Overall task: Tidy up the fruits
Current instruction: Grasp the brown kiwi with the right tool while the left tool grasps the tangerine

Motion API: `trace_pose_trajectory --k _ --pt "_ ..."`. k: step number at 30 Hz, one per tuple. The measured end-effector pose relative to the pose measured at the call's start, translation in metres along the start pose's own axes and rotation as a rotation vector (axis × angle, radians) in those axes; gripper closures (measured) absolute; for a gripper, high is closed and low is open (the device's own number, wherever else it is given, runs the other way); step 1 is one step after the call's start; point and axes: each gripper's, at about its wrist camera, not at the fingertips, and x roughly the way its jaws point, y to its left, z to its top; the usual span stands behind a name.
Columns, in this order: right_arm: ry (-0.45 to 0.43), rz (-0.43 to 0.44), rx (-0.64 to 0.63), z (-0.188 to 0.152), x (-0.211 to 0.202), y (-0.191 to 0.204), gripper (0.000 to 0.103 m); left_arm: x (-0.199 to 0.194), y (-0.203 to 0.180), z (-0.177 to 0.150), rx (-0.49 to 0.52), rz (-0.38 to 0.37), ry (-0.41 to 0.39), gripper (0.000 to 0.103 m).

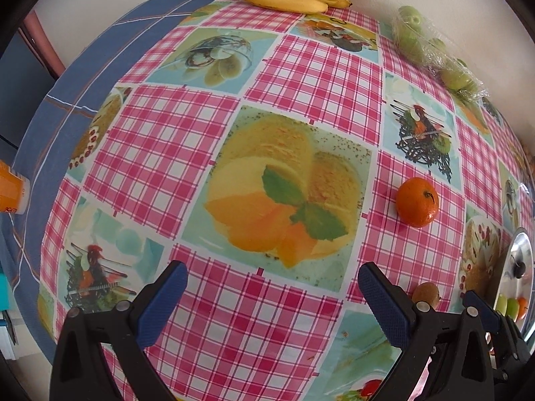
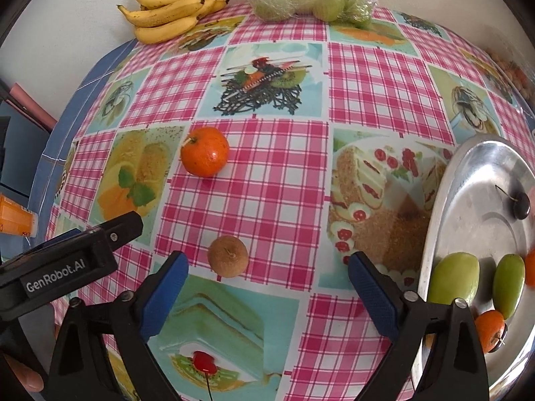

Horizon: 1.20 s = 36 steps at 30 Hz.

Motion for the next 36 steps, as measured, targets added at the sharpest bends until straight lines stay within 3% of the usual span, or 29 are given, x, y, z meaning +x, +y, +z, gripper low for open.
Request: trace_pose_trajectory --k 3,14,23,32,36 --pt "-0.010 0.005 -0.014 0.002 0.000 0.005 0.041 0.002 0.001 0.003 0.007 -0.001 0.000 0.000" --pt "-0.005 0.041 -0.037 0.000 0.002 0.016 0.077 -0.002 -0.007 0.003 0.024 0.001 -0.009 0.000" --pt "-0.020 0.044 -0.046 0.000 -0.004 0.016 0.077 -0.011 -0.013 0.007 0.022 -0.010 -0.035 0.000" --pt "-0.063 0.040 0.026 0.005 -0.022 -0.012 0.077 -0.028 -0.030 0.010 0.057 -0.077 -0.125 0.000" --pt "-0.092 0.039 0.065 0.008 -0.031 -0.026 0.077 -0.028 -0.040 0.011 0.070 -0.138 -0.123 0.000"
